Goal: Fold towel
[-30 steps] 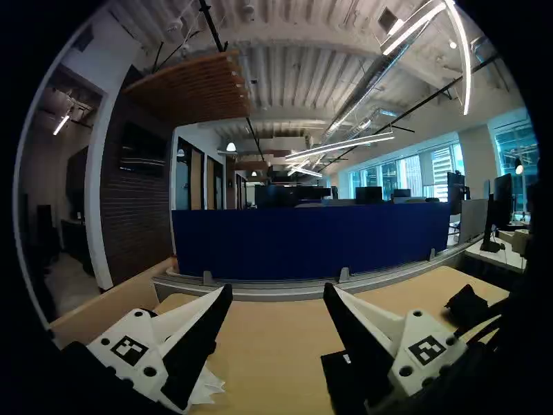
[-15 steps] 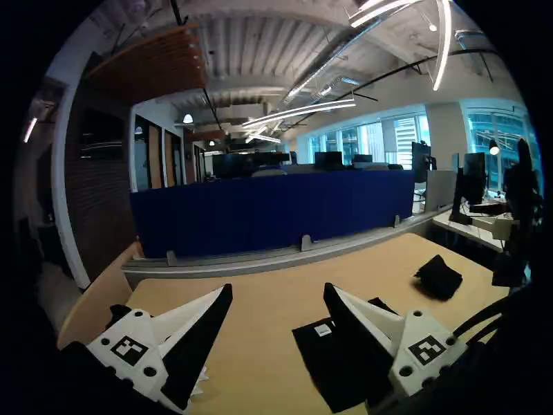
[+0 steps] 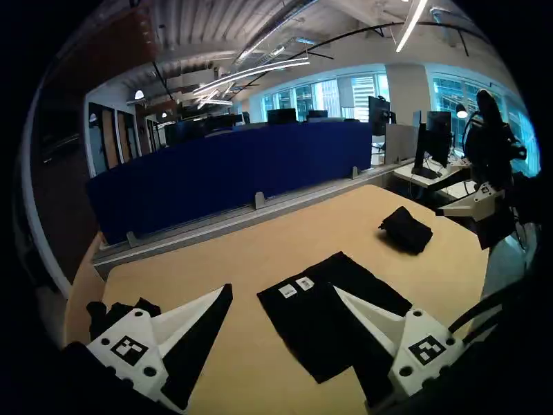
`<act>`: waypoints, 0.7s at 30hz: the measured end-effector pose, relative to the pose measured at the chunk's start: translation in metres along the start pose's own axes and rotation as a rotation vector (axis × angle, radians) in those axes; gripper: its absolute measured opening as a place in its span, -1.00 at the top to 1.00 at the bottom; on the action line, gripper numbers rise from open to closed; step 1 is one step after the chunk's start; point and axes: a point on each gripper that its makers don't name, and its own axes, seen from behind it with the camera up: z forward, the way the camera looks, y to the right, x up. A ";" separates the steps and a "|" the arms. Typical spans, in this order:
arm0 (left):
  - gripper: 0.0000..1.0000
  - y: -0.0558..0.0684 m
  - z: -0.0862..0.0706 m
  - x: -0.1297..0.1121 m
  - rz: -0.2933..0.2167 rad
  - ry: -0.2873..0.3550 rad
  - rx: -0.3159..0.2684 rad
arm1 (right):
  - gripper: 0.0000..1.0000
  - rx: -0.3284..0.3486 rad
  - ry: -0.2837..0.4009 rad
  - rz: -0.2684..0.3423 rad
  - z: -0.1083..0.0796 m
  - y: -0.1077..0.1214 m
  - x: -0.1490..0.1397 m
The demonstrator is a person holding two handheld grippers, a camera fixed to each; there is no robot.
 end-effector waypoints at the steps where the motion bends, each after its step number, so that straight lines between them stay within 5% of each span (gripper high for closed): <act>1: -0.96 0.001 0.001 -0.001 0.004 -0.005 -0.002 | -1.00 0.003 -0.002 -0.006 0.001 -0.001 -0.001; 9: -0.96 0.011 0.007 -0.021 0.012 -0.043 -0.033 | -1.00 0.027 -0.028 -0.017 0.009 -0.007 -0.015; 21: -0.97 0.034 0.026 -0.094 0.012 -0.143 -0.097 | -1.00 0.030 -0.090 0.006 0.036 -0.010 -0.073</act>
